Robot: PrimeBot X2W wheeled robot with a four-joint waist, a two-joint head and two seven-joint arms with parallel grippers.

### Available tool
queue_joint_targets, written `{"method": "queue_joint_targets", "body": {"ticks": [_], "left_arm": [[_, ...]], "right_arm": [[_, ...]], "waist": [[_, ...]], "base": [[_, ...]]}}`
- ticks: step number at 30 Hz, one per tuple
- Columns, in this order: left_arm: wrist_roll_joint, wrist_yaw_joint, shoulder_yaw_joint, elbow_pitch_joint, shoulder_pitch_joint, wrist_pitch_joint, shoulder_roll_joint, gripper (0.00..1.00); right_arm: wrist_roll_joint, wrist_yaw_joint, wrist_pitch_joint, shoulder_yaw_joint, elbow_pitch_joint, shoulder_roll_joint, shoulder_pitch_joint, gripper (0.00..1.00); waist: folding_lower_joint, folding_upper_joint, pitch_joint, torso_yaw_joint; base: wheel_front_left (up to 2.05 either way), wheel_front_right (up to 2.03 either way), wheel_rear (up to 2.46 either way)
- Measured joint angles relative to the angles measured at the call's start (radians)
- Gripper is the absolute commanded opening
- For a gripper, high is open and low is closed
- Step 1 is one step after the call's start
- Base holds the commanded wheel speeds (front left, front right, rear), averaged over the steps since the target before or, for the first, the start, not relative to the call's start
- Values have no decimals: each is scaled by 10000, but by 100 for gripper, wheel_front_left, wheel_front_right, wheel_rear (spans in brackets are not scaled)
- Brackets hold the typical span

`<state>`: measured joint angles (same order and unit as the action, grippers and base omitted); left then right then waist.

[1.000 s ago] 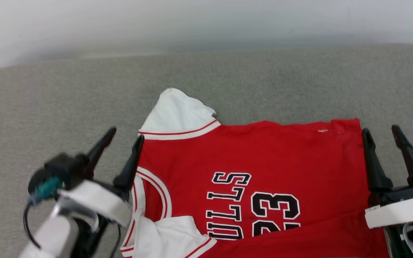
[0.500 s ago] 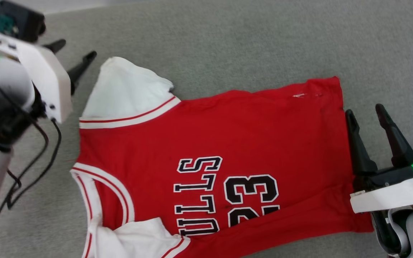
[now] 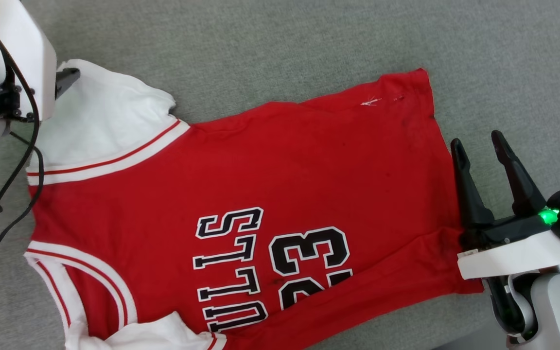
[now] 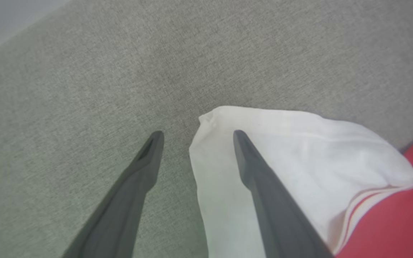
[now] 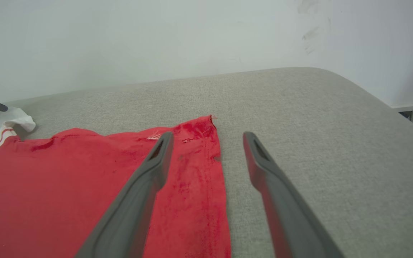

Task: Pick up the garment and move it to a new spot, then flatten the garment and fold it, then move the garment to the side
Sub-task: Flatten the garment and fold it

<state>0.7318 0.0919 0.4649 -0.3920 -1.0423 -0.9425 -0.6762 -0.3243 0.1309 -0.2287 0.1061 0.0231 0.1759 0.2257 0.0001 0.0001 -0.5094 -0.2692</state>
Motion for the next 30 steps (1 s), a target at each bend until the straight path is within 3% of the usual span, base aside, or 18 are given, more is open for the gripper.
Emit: {"method": "queue_joint_targets", "body": {"ticks": [11, 12, 13, 24, 30], "left_arm": [[-169, 134, 360, -709, -143, -151, -293, 98], [-142, 136, 389, -719, -154, -199, -284, 38], [-130, 146, 399, -719, -161, -203, -267, 0], [127, 301, 435, -920, 61, 1647, 291, 0], [426, 359, 614, -439, 677, 2819, 401, 0]], "right_arm": [[67, 0, -121, 84, 230, -58, 59, 100], [79, 0, -127, 65, 244, -50, 59, 100], [86, 0, -125, 46, 249, -42, 62, 100], [240, 0, 219, -182, 176, 270, 198, 100], [443, 0, 1313, -748, 123, 863, 68, 100]], "waist": [[-1, 0, -499, -235], [-1, 0, -498, -213], [-1, 0, -495, -187], [0, 0, 49, 290], [-1, 0, 758, 709]], "base": [[0, 0, 0], [0, 0, 0], [0, 0, 0], [0, 0, 0], [0, 0, 0]]}}
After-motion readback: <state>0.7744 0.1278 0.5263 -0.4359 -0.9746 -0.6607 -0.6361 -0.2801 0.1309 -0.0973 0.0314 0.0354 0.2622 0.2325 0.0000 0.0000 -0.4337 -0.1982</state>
